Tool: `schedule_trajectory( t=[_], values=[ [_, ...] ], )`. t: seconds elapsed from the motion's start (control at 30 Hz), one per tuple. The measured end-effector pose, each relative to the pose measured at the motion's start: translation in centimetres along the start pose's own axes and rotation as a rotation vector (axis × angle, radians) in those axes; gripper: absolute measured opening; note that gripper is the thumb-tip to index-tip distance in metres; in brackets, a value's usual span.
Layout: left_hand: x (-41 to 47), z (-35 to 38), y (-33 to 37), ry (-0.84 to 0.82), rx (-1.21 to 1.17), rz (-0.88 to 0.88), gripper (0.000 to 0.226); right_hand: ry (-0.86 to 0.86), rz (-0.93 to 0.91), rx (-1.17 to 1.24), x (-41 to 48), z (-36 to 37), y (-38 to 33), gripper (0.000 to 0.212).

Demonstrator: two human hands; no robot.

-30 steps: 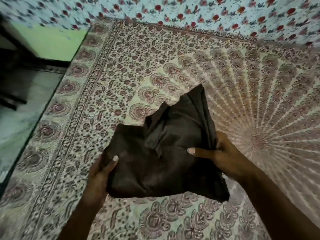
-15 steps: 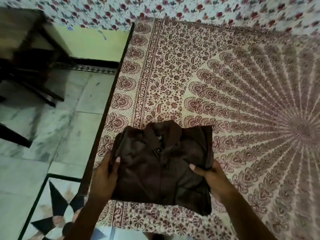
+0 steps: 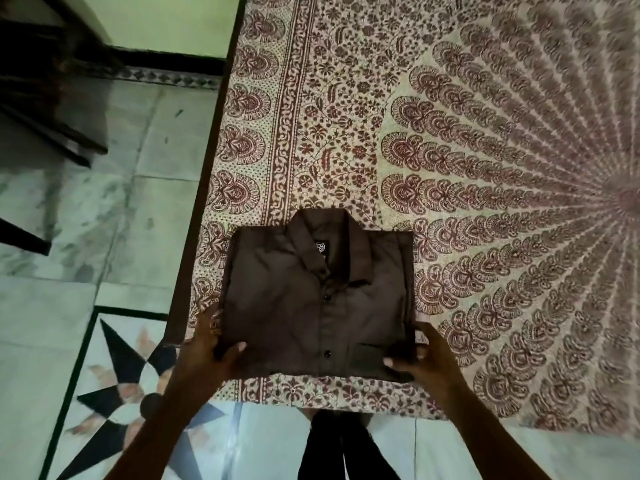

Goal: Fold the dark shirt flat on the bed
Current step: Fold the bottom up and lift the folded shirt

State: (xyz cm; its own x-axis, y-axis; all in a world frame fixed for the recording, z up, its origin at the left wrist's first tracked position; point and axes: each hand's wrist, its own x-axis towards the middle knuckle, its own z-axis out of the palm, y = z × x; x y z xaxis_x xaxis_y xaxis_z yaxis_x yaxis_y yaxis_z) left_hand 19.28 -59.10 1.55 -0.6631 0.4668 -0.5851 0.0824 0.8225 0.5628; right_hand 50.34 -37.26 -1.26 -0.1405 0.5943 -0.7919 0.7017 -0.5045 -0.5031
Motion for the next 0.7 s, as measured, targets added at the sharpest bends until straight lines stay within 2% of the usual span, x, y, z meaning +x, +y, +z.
schedule_trajectory(
  t=[0.1,0.17,0.27,0.37,0.43,0.53,0.6,0.7],
  values=[
    [0.2,0.5,-1.7,0.086,-0.045,0.010,0.074,0.037,-0.007,0.156,-0.4,-0.5,2.3,0.056],
    [0.5,1.0,-2.3,0.092,0.022,0.008,0.073,0.047,-0.015,0.152,-0.8,-0.4,2.5,0.047],
    [0.9,1.4,-2.9,0.047,0.209,-0.023,0.076,0.041,-0.059,-0.064,-1.1,0.2,1.7,0.042],
    [1.3,1.9,-1.6,0.190,0.374,0.018,0.066,0.176,-0.125,-0.318,-1.3,0.6,-0.4,0.044],
    [2.2,2.2,0.3,0.333,0.289,0.143,0.055,0.351,-0.273,-0.378,-1.0,0.9,-1.8,0.045],
    [4.5,2.5,3.7,0.383,0.130,0.205,0.055,0.518,-0.476,-0.333,1.2,1.4,-5.3,0.043],
    [6.6,2.6,5.1,0.392,0.099,0.218,0.051,0.522,-0.477,-0.324,3.7,1.8,-8.0,0.046],
    [8.5,2.7,5.9,0.399,0.105,0.218,0.025,0.421,-0.353,-0.259,6.5,2.0,-11.2,0.043]
  ],
)
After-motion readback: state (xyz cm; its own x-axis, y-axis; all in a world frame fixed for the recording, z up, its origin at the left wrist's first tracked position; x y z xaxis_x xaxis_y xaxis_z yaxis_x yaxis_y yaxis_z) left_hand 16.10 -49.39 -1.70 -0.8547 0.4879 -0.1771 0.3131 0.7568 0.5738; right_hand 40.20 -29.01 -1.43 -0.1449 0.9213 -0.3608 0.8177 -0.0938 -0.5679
